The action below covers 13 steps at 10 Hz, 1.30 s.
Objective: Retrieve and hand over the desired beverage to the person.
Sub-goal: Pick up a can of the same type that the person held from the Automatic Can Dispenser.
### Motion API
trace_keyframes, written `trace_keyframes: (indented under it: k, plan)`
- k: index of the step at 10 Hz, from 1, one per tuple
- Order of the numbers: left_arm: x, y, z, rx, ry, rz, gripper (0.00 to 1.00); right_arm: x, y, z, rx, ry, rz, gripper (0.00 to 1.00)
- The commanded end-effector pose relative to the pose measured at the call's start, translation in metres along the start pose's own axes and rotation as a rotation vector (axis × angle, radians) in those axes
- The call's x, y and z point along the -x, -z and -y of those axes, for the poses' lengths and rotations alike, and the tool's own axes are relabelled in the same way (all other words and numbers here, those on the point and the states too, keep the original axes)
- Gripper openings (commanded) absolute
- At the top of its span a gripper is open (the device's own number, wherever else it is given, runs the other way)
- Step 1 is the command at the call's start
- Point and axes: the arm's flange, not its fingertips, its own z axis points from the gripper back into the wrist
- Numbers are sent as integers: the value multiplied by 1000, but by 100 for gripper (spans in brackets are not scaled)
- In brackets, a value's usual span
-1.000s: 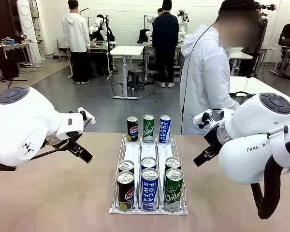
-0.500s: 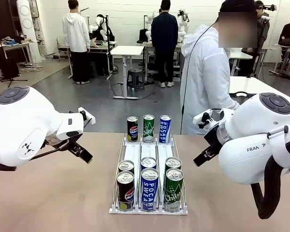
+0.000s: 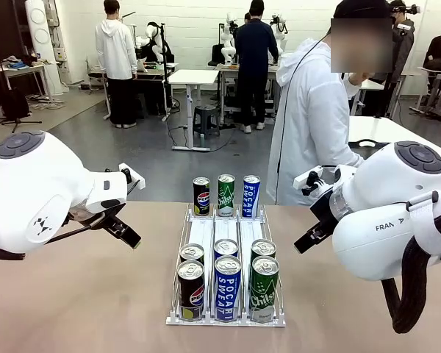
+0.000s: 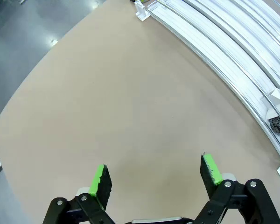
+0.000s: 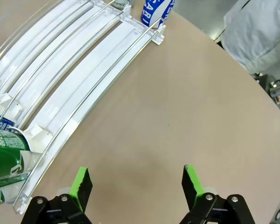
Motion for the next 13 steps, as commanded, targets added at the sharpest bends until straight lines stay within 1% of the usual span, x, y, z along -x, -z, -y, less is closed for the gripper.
trace_keyframes:
  k: [1, 8, 9, 10, 11, 12, 13]
  plan:
    - [0, 0, 0, 0, 0, 0, 100, 0, 0, 0, 0, 0, 0, 100]
    - [0, 0, 0, 0, 0, 0, 100, 0, 0, 0, 0, 0, 0, 100]
    - [-8, -39, 6, -75, 57, 45, 100, -7, -39, -6, 57, -2, 45, 100]
    - [-22, -79, 7, -119, 112, 59, 100, -17, -84, -11, 81, 1, 79, 100]
    - [-37, -113, 4, -130, 137, 38, 100, -27, -128, -13, 91, -20, 55, 100]
    - [-55, -150, 4, -133, 165, 27, 100, -40, -175, -13, 107, -6, 55, 100]
    - [-70, -177, 4, -158, 181, 38, 100, -50, -210, -9, 147, 23, 76, 100]
